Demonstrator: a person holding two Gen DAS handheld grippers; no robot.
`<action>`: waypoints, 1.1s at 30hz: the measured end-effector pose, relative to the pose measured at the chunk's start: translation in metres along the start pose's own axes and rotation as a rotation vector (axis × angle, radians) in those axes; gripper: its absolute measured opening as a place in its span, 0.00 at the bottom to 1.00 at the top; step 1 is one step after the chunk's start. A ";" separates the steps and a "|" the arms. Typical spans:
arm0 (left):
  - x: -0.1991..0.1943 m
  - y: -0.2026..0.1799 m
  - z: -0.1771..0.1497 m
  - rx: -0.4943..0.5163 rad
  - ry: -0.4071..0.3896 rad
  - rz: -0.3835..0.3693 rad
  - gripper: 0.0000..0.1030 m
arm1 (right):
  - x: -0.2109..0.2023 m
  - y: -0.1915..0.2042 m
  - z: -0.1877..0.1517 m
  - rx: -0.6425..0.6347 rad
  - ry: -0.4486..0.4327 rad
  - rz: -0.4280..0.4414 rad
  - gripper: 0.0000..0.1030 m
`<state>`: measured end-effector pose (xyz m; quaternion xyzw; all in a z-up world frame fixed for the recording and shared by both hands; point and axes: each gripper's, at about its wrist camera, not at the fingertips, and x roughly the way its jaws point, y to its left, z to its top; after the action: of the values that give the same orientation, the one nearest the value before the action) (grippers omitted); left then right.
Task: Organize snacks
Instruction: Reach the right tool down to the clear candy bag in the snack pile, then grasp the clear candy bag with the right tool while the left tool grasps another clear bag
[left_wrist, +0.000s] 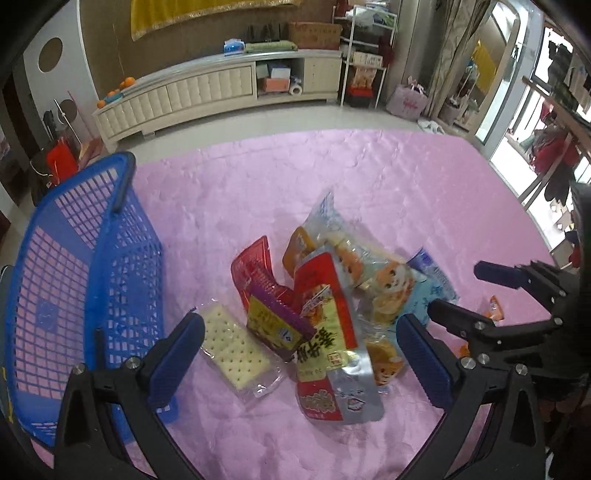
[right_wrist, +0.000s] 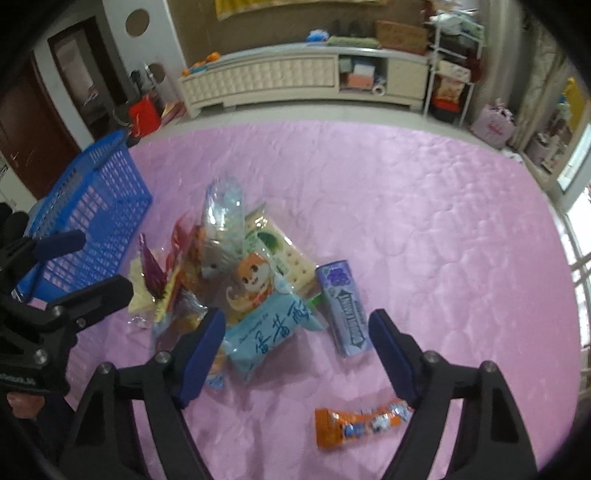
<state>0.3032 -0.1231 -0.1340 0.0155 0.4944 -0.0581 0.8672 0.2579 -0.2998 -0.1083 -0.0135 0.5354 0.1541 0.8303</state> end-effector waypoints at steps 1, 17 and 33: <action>0.004 0.001 0.000 0.002 0.004 0.001 1.00 | 0.005 -0.001 0.002 -0.007 0.014 0.010 0.78; 0.018 0.006 0.003 0.015 0.019 -0.004 1.00 | 0.031 0.007 0.003 -0.092 0.091 0.144 0.47; 0.001 -0.014 0.054 0.047 -0.018 0.035 1.00 | -0.034 -0.028 -0.002 0.045 -0.066 0.097 0.29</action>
<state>0.3485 -0.1422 -0.1068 0.0443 0.4847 -0.0546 0.8719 0.2507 -0.3346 -0.0830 0.0361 0.5111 0.1825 0.8391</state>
